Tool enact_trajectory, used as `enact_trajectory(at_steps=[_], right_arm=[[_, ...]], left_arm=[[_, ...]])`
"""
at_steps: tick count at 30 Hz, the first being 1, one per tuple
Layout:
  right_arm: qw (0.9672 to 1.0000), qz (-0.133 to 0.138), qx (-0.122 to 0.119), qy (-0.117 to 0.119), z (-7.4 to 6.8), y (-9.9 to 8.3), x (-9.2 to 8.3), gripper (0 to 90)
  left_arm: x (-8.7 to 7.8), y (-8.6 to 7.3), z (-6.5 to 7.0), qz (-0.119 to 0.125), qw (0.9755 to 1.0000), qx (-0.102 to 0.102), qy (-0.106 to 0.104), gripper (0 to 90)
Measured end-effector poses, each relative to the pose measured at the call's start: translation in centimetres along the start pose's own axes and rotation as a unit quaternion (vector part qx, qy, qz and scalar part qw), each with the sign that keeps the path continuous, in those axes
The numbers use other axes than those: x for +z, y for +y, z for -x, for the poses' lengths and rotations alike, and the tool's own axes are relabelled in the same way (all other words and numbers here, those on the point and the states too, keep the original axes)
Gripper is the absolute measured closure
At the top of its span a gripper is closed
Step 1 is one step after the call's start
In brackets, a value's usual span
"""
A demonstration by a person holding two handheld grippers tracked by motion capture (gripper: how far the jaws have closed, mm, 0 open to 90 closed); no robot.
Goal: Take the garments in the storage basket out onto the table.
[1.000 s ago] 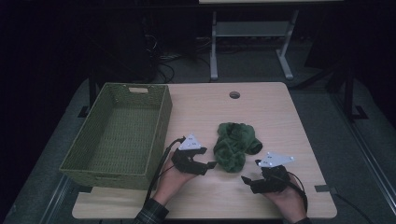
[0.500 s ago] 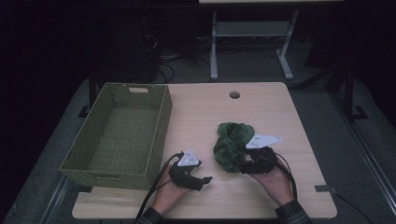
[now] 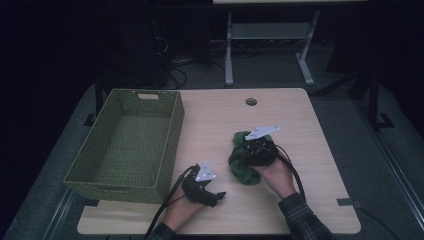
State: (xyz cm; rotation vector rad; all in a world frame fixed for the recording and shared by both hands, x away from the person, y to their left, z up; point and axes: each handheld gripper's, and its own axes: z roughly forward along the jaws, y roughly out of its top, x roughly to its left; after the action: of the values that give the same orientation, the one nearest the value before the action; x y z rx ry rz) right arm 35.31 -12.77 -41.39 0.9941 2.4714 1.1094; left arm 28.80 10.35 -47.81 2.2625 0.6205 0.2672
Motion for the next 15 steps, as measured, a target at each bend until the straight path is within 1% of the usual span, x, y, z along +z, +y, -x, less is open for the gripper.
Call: enact_trajectory(at_steps=[1, 2, 3, 4, 5, 6, 7, 8, 10, 12, 14, 15], right_arm=[[1.0000, 0.000, 0.000, 0.000, 0.0, 0.0, 0.0, 55.2], [1.0000, -0.005, 0.003, -0.002, 0.1, 0.0, 0.4, 60.0], [1.0000, -0.005, 0.003, -0.002, 0.1, 0.0, 0.4, 60.0], [0.9999, -0.015, 0.004, -0.001, 0.3, -0.1, 0.7, 64.5], [0.9999, -0.015, 0.004, -0.001, 0.3, -0.1, 0.7, 64.5], [0.9998, -0.018, 0.008, -0.001, 0.3, -0.2, 0.9, 68.3], [0.9998, -0.016, 0.006, 0.005, 0.5, -0.4, 0.9, 77.5], [0.9998, -0.016, 0.006, 0.005, 0.5, -0.4, 0.9, 77.5], [0.9999, -0.009, 0.001, 0.010, 0.5, -0.4, 0.7, 83.0], [0.9998, 0.003, -0.002, 0.017, 0.5, -0.5, 0.0, 84.2], [0.9997, 0.008, -0.005, 0.021, 0.5, -0.5, -0.3, 84.2], [0.9995, 0.014, -0.002, 0.027, 0.4, -0.4, -0.7, 84.2]], left_arm=[[0.0, 0.0, 0.0, 0.000, 1.0000, 0.000, 0.000, 15.2], [0.0, 0.0, 0.0, 0.000, 1.0000, 0.000, -0.001, 15.2], [0.0, 0.0, 0.0, -0.001, 1.0000, 0.000, -0.001, 15.2], [0.0, 0.0, 0.0, -0.001, 1.0000, 0.000, -0.001, 15.2], [0.0, 0.0, 0.0, -0.001, 1.0000, 0.000, -0.001, 15.2], [0.0, 0.0, 0.0, -0.002, 1.0000, 0.002, 0.000, 15.2], [0.0, 0.0, -0.1, -0.002, 1.0000, 0.003, 0.000, 15.2], [0.0, 0.0, -0.1, -0.003, 1.0000, 0.003, 0.000, 15.2], [0.0, 0.0, 0.0, -0.003, 1.0000, 0.002, 0.000, 15.2], [0.0, 0.0, 0.0, -0.002, 1.0000, 0.000, 0.000, 15.2], [0.0, 0.0, 0.0, 0.001, 1.0000, -0.001, 0.000, 15.2], [0.0, 0.0, 0.0, 0.003, 1.0000, -0.002, 0.000, 15.2]])
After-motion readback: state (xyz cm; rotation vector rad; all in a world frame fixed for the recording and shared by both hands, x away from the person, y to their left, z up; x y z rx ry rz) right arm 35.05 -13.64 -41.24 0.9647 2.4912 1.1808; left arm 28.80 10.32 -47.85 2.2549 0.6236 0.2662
